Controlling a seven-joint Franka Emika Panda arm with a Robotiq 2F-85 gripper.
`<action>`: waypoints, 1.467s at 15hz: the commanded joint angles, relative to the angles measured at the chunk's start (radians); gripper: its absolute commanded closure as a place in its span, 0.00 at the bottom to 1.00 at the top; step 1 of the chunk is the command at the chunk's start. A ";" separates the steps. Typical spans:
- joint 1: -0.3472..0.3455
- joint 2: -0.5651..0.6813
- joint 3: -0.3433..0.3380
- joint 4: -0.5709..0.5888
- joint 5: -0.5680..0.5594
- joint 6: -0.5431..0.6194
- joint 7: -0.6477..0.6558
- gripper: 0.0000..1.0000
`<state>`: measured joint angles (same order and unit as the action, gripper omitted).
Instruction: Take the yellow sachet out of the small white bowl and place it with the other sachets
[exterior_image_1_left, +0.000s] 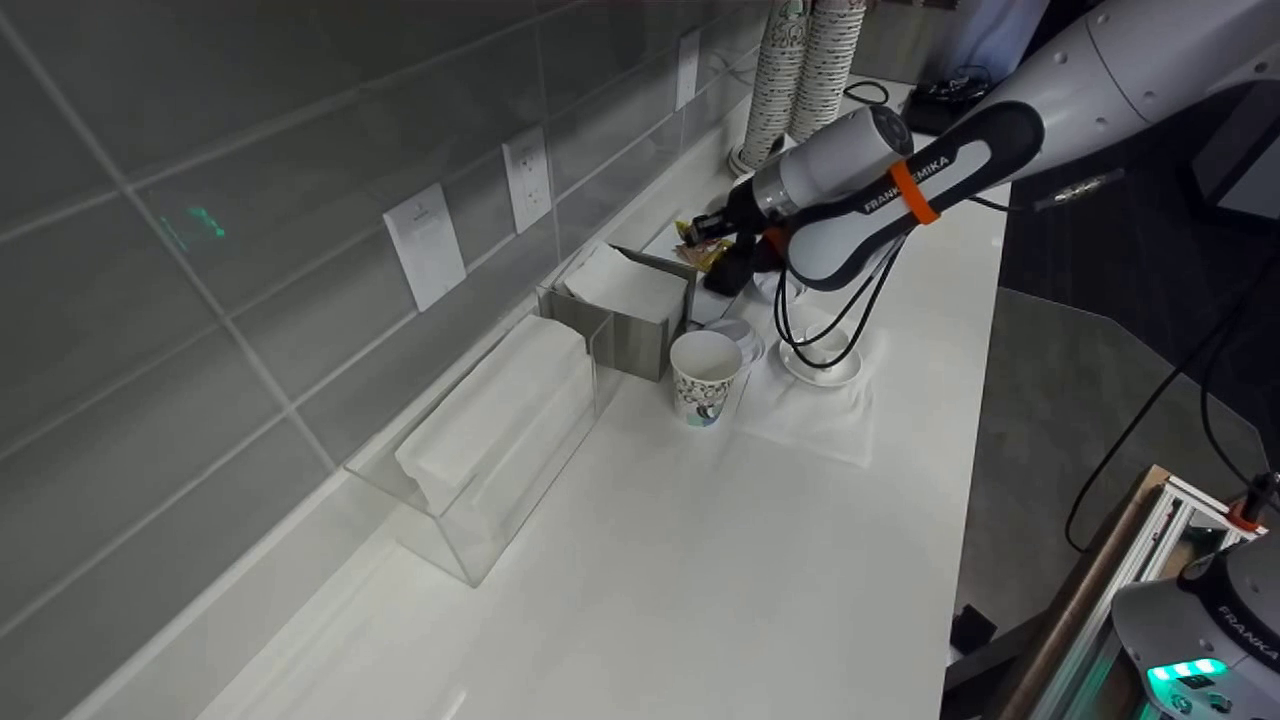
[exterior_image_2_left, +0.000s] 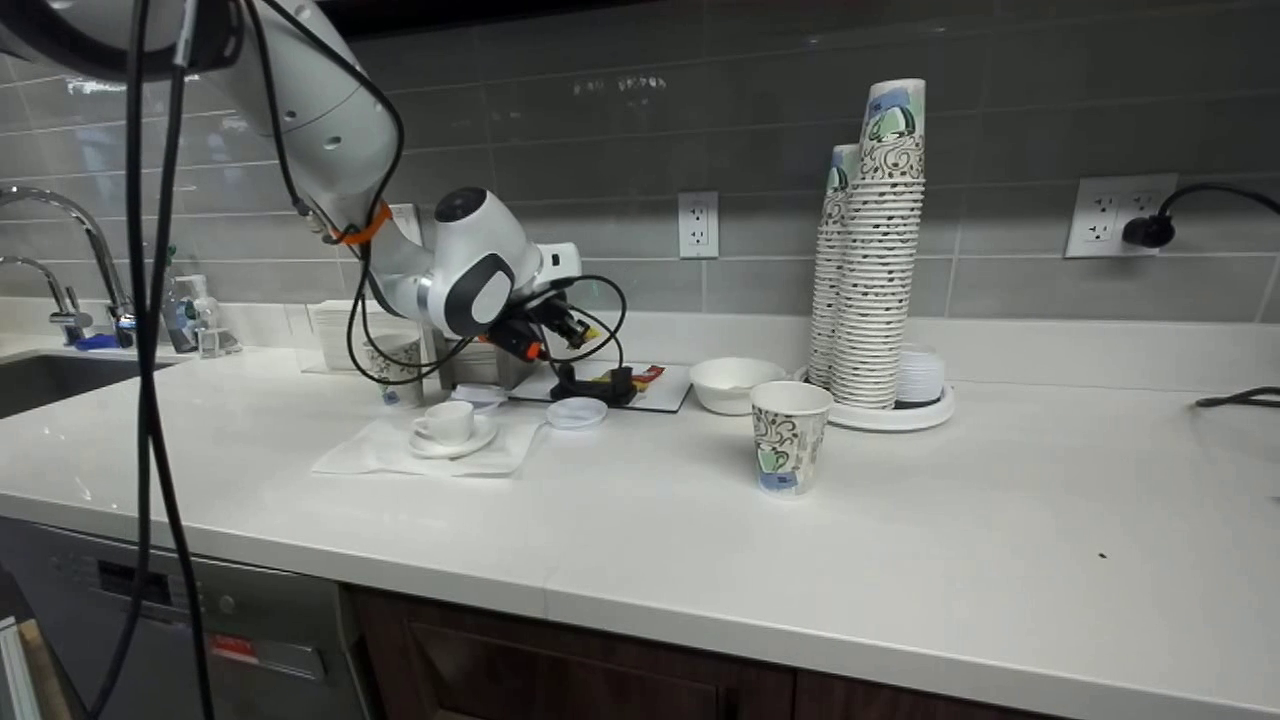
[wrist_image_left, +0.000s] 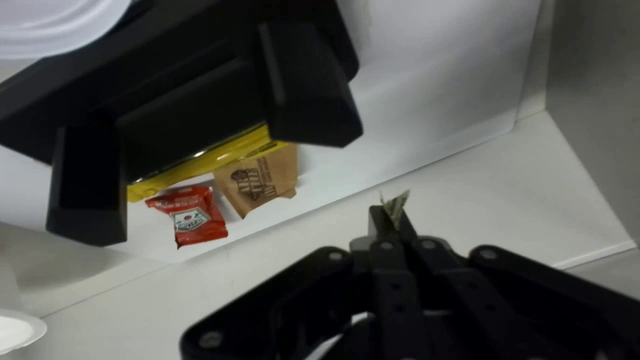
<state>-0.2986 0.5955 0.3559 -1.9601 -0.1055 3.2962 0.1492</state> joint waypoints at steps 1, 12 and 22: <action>-0.115 0.030 0.133 0.021 -0.042 -0.069 -0.043 1.00; -0.354 -0.006 0.411 -0.037 -0.023 -0.149 -0.165 0.11; -0.413 -0.326 0.401 -0.211 0.055 -0.440 -0.064 0.00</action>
<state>-0.6432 0.3977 0.6912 -2.0795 -0.1016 2.9940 0.0823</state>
